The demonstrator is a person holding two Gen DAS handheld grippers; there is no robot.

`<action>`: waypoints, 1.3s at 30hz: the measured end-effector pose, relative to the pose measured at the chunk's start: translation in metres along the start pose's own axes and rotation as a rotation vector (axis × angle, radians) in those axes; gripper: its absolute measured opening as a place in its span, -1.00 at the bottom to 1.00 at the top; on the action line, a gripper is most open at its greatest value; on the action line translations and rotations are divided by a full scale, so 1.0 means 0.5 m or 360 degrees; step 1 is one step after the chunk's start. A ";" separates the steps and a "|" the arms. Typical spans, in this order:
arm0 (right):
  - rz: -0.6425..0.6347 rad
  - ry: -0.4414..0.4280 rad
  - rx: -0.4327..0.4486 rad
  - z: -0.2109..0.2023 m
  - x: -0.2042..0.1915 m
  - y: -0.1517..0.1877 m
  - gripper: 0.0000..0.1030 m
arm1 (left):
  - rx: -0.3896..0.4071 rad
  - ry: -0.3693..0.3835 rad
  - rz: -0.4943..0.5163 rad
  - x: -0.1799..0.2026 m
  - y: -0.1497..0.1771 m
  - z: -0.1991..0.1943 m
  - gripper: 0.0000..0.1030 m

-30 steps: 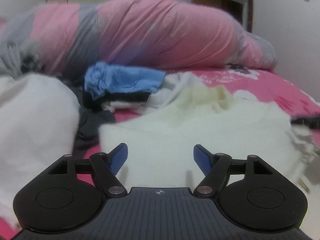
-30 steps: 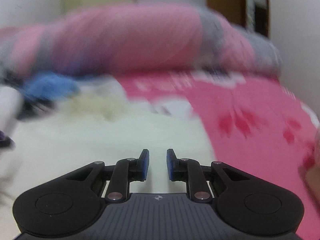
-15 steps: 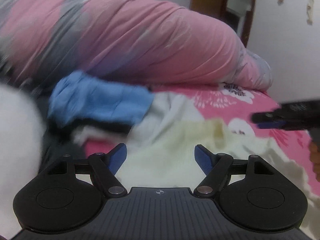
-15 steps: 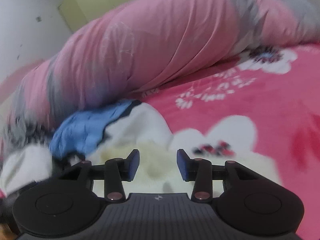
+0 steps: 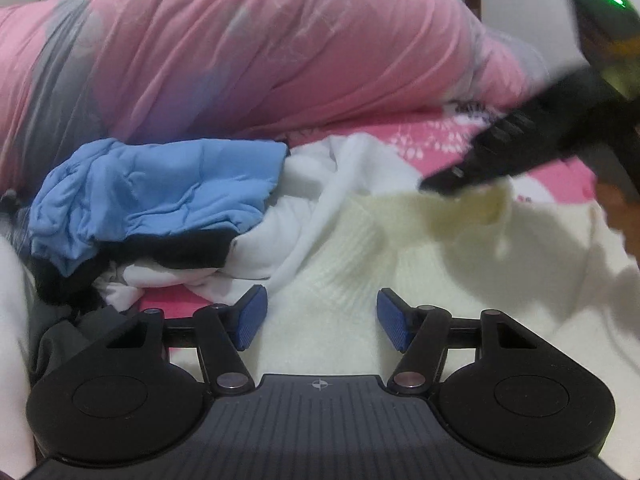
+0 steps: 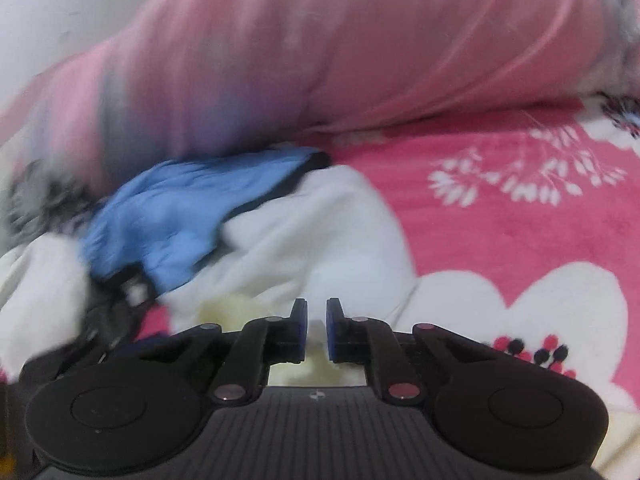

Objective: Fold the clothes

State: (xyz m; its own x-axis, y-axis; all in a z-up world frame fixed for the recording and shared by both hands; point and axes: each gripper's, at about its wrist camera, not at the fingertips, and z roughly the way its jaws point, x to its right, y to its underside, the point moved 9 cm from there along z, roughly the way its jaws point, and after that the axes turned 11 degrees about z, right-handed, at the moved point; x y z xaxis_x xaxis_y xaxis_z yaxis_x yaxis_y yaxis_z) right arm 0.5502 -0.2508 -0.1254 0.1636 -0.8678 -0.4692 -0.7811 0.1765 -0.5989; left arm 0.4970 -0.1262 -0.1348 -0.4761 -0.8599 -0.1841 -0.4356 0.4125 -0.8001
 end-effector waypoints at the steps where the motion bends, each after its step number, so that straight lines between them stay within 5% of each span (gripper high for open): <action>1: -0.0040 -0.0022 0.0003 -0.011 -0.005 0.010 -0.83 | 0.0015 0.0016 -0.0014 -0.002 0.001 -0.008 0.20; 12: -0.0341 0.0051 -0.0058 -0.013 0.000 0.091 -0.85 | 0.0267 0.0078 -0.0174 -0.015 -0.102 -0.037 0.26; 20: -0.0334 0.0009 -0.0065 -0.012 0.018 0.110 -0.88 | 0.0040 -0.0118 -0.0079 -0.012 -0.107 0.076 -0.13; 30: -0.0269 0.0004 -0.0033 -0.033 0.020 0.099 -0.87 | -0.0036 -0.0124 0.0164 0.040 -0.030 0.056 -0.13; 35: -0.0223 -0.0068 0.0201 -0.110 -0.017 0.032 -0.86 | -0.0040 -0.0126 0.0192 0.043 -0.025 0.060 -0.13; 39: -0.0293 0.0144 0.0077 -0.050 0.018 0.054 -0.87 | -0.0043 -0.0105 0.0177 0.043 -0.019 0.061 -0.03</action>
State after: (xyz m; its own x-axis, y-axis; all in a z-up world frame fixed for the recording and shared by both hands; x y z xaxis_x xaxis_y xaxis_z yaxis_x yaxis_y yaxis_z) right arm 0.5153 -0.2653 -0.1293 0.2444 -0.9252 -0.2902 -0.7130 0.0313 -0.7004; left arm 0.5144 -0.1578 -0.1484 -0.4716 -0.8260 -0.3087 -0.4036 0.5134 -0.7573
